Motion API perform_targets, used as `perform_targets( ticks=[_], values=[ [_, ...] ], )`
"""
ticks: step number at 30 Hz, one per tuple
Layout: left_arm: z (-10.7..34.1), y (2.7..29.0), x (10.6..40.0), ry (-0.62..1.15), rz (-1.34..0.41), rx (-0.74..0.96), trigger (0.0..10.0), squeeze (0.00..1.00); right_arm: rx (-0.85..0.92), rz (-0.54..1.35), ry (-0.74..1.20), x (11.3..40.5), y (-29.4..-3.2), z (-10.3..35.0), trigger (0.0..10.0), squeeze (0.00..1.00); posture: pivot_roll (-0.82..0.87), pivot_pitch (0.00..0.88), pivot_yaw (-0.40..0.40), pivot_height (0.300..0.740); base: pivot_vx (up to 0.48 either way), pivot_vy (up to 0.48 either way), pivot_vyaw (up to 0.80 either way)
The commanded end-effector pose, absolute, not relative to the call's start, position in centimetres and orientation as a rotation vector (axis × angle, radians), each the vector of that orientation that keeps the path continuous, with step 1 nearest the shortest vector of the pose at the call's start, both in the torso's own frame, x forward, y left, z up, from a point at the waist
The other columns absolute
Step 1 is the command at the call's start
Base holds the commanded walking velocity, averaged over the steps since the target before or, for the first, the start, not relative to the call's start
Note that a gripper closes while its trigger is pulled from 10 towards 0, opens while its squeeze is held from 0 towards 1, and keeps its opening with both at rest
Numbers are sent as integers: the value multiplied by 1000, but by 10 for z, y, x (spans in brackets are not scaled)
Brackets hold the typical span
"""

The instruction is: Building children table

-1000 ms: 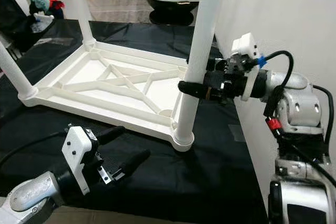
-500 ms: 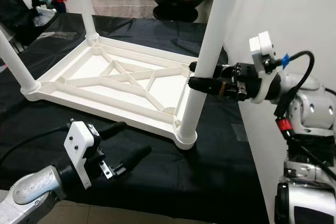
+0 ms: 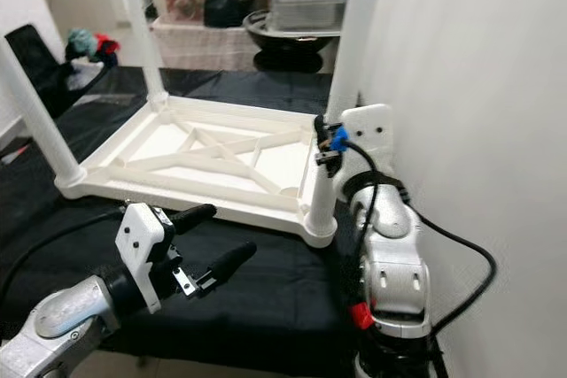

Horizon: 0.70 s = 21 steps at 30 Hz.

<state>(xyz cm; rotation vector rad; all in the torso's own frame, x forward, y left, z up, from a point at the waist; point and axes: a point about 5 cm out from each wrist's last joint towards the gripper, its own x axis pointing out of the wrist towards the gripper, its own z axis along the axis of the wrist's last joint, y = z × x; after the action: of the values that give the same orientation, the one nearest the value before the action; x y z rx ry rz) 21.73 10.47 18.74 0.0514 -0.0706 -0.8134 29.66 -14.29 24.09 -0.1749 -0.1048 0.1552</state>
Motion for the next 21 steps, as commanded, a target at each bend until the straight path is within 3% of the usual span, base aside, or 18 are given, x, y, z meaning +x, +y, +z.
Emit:
perform_targets(
  ticks=[1, 6, 7, 8, 10, 12, 15, 16, 18, 19, 21],
  values=[
    [186, 104, 221, -76, -806, 58, 10000, 0, -199, 252, 56, 305, -125, 210, 0, 0, -98, 10, -61, 740, 0, 0, 0],
    [188, 105, 223, -84, -796, 57, 10000, 0, -184, 277, 61, 309, -119, 212, 0, 0, -69, 21, -60, 740, 0, 0, 0],
    [189, 105, 222, -84, -795, 57, 10000, 0, -162, 275, 57, 310, -117, 214, 6941, 0, -61, 29, -56, 740, 0, 0, 0],
    [188, 106, 222, -81, -794, 58, 10000, 0, -165, 279, 22, 310, -113, 222, 10000, 0, -53, 28, -51, 740, 0, 0, 0],
    [188, 106, 220, -77, -795, 61, 10000, 0, -160, 418, -97, 314, -109, 243, 10000, 0, -41, 33, -50, 740, 0, 0, 0],
    [188, 106, 220, -77, -795, 61, 10000, 0, -160, 418, -97, 314, -109, 243, 10000, 0, -41, 33, -50, 740, 0, 0, 0],
    [188, 107, 219, -73, -794, 62, 10000, 0, -174, 573, -170, 320, -120, 260, 10000, 0, -25, 45, -48, 740, 0, 0, 0],
    [187, 107, 218, -69, -793, 62, 10000, 0, -170, 669, -176, 321, -128, 264, 10000, 847, -18, 49, -50, 740, 0, 0, 0],
    [187, 107, 218, -69, -793, 62, 10000, 0, -170, 669, -176, 321, -128, 264, 10000, 847, -18, 49, -50, 740, 0, 0, 0],
    [185, 108, 213, -53, -791, 62, 10000, 0, -258, 825, -186, 323, -150, 272, 10000, 1000, 8, 72, -44, 740, 0, 0, 0],
    [184, 109, 210, -43, -790, 64, 10000, 0, -272, 891, -175, 324, -160, 274, 10000, 1000, 14, 80, -45, 740, 0, 0, 0]
  ],
)
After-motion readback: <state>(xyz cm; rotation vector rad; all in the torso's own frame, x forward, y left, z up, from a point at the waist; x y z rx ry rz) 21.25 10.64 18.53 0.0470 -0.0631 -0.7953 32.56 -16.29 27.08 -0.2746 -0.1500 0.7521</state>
